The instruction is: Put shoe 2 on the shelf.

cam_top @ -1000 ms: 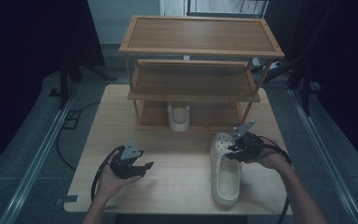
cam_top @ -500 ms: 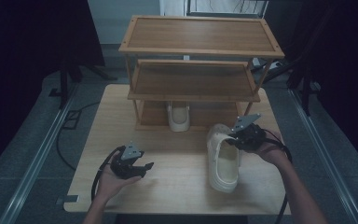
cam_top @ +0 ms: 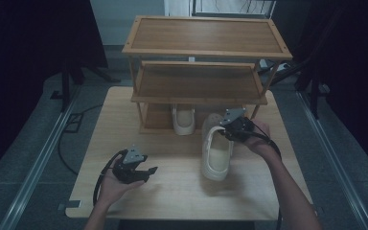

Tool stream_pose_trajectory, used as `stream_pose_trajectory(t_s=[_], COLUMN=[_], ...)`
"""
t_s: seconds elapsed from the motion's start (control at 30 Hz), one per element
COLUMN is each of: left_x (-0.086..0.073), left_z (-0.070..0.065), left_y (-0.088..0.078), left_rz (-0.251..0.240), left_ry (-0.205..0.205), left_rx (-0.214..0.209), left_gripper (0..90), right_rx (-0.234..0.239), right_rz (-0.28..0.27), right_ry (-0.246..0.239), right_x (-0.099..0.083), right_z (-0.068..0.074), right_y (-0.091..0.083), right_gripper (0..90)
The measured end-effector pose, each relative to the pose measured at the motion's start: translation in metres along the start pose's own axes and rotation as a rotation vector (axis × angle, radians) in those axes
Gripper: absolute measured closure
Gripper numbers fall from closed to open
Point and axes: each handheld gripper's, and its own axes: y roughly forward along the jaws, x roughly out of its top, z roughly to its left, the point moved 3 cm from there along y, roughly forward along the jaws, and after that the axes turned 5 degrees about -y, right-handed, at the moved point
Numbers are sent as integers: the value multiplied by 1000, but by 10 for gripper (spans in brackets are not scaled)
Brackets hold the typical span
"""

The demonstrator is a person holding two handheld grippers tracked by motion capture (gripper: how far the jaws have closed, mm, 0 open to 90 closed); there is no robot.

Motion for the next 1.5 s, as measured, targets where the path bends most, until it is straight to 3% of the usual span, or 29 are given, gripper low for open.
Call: stream_pose_trajectory(t_s=[0.3, 0.63, 0.8, 0.87, 0.97, 1.13, 1.27, 1.5], left_x=[0, -1, -1, -1, -1, -1, -1, -1], left_z=[1, 3, 4, 4, 2, 0, -1, -1], left_y=[-1, -2, -2, -2, -2, 0, 1, 1], left_rz=[-10, -8, -10, -6, -5, -2, 4, 5], left_ry=[-7, -4, -9, -5, -1, 2, 8, 10], left_rx=[-3, 1, 1, 2, 0, -1, -2, 0], left_gripper=[414, 415, 415, 415, 415, 415, 415, 415], right_rx=[-59, -142, -122, -122, -109, -43, -25, 9], right_rz=[4, 27, 6, 2, -20, -72, -69, -124], right_ry=[-59, -112, -132, -108, -56, 46, 74, 101], right_x=[17, 13, 10, 10, 9, 5, -2, -16], right_z=[-7, -16, -14, -14, -14, -13, -13, -7], right_y=[25, 53, 62, 63, 60, 46, 34, 5], right_gripper=[786, 786, 770, 722, 560, 467, 433, 447])
